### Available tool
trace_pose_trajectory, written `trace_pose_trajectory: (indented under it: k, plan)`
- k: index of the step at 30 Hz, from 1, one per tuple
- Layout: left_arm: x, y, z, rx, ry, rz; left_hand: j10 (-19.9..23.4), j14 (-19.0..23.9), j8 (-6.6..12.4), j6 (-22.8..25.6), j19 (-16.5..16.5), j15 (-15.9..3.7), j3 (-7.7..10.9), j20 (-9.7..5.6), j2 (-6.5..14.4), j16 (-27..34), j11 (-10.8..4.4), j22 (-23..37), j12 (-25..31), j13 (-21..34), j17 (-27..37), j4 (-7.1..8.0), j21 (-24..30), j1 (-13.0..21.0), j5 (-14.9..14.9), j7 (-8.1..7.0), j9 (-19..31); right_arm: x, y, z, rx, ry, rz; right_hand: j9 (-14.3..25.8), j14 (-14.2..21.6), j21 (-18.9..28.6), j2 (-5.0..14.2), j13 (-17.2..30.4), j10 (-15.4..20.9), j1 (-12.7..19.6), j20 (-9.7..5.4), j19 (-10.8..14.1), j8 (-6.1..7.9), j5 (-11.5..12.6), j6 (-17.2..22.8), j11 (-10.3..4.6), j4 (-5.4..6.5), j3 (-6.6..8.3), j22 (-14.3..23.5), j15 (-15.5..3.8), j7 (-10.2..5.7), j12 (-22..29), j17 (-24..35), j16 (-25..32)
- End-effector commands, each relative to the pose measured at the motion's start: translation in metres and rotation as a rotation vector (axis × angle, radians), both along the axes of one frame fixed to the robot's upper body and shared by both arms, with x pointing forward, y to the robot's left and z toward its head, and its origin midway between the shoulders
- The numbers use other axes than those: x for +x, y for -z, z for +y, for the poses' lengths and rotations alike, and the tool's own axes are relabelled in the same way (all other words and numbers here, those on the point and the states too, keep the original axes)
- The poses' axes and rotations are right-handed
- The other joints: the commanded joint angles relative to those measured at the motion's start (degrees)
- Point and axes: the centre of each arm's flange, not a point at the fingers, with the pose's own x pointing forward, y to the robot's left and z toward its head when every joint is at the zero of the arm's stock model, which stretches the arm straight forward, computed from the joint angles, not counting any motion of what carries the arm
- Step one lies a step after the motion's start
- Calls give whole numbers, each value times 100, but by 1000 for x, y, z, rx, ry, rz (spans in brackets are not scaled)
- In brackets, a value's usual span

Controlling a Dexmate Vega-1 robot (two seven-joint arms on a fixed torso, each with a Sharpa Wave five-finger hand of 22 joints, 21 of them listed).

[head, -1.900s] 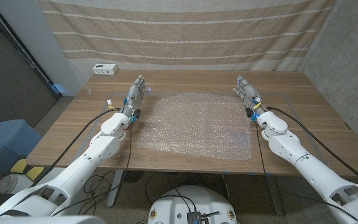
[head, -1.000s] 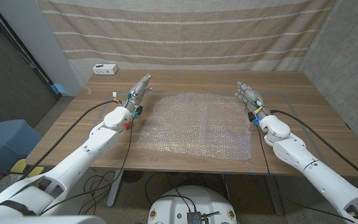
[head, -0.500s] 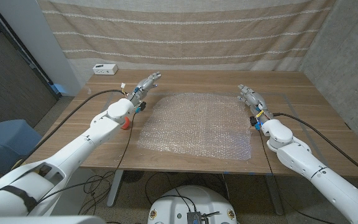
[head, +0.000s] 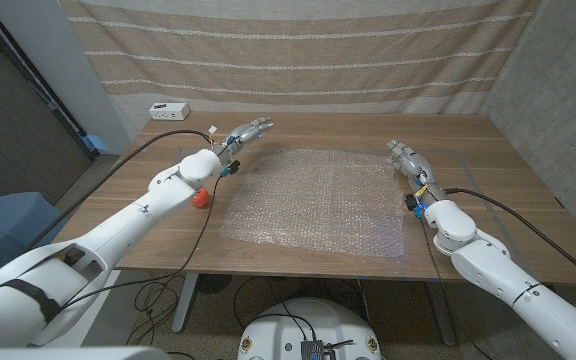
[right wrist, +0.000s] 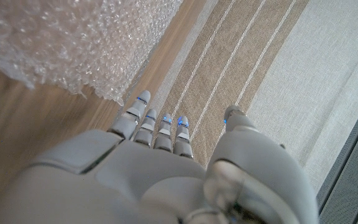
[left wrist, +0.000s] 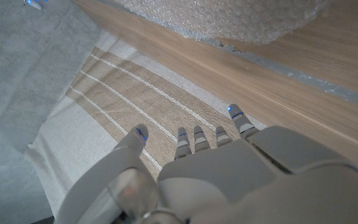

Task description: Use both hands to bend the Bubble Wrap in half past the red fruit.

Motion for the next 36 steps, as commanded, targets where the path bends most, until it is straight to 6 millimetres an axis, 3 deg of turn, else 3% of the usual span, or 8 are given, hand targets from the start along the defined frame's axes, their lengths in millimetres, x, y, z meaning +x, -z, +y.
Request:
trace_pose_trajectory:
  k: [1,12,15,17,19,29,31,36]
  plan:
    - [-2,-6,-18,238,-27,-32,2,-92,0,14,-816,-48,11,34,23,50,39,33,-15,32,-3,-39,-26,73,-9,-6,18,-31,12,7,-39,35,-4,24,81,42,9,31,53,80,-1,62,15,-27,47,8,-46,14,12,-17,-22,12,14,17]
    - [-8,-6,-22,348,-15,-52,192,63,29,250,-680,-149,77,-5,71,64,19,33,11,33,-10,-141,-37,183,-32,4,22,-59,23,14,-97,115,36,27,179,64,6,32,108,109,5,155,1,-78,54,18,-93,52,13,-8,-15,12,12,32]
    - [-10,-6,-22,397,-13,-57,367,205,65,490,-546,-182,103,-23,65,80,14,34,39,33,-13,-215,-31,246,-47,58,26,-67,26,17,-110,135,46,27,187,63,1,32,109,119,7,159,-3,-89,50,13,-107,60,13,-9,-18,8,11,30]
    - [-10,-5,-22,415,-6,-54,556,517,65,688,-353,-276,140,-114,68,135,11,35,63,32,-10,-279,-12,301,-57,102,28,-73,29,18,-121,153,51,27,190,61,2,33,113,128,5,160,-6,-94,46,14,-116,66,13,-9,-16,8,9,28]
    - [-11,-4,-22,432,2,-44,748,704,81,879,-244,-288,165,-112,57,142,50,35,95,32,-17,-345,-11,349,-63,179,30,-79,31,20,-135,173,57,28,192,61,1,33,112,138,2,164,-7,-101,46,8,-127,72,13,-11,-9,5,8,25]
    - [-17,-2,-18,521,-20,-75,1291,1072,153,1492,-14,-403,219,-179,43,122,101,35,180,36,-14,-438,-30,394,-74,362,37,-109,47,25,-164,252,113,31,284,77,-13,34,172,199,0,249,-15,-170,50,-13,-205,95,14,-28,-18,8,6,40]
    - [-18,-2,-17,544,-22,-80,1300,1201,86,1415,76,-441,226,-167,41,143,89,36,155,37,-10,-440,-17,387,-75,295,37,-113,49,26,-167,258,125,32,325,84,-6,35,198,208,-4,281,-13,-188,60,-7,-216,101,15,-37,-19,13,10,53]
    - [-20,-1,-16,583,-37,-97,1328,1286,66,1461,187,-441,259,-155,71,132,130,36,133,38,-13,-456,-1,405,-69,303,39,-124,53,31,-180,281,177,33,385,97,5,36,246,211,4,340,-11,-218,74,1,-228,105,15,-42,-17,21,17,71]
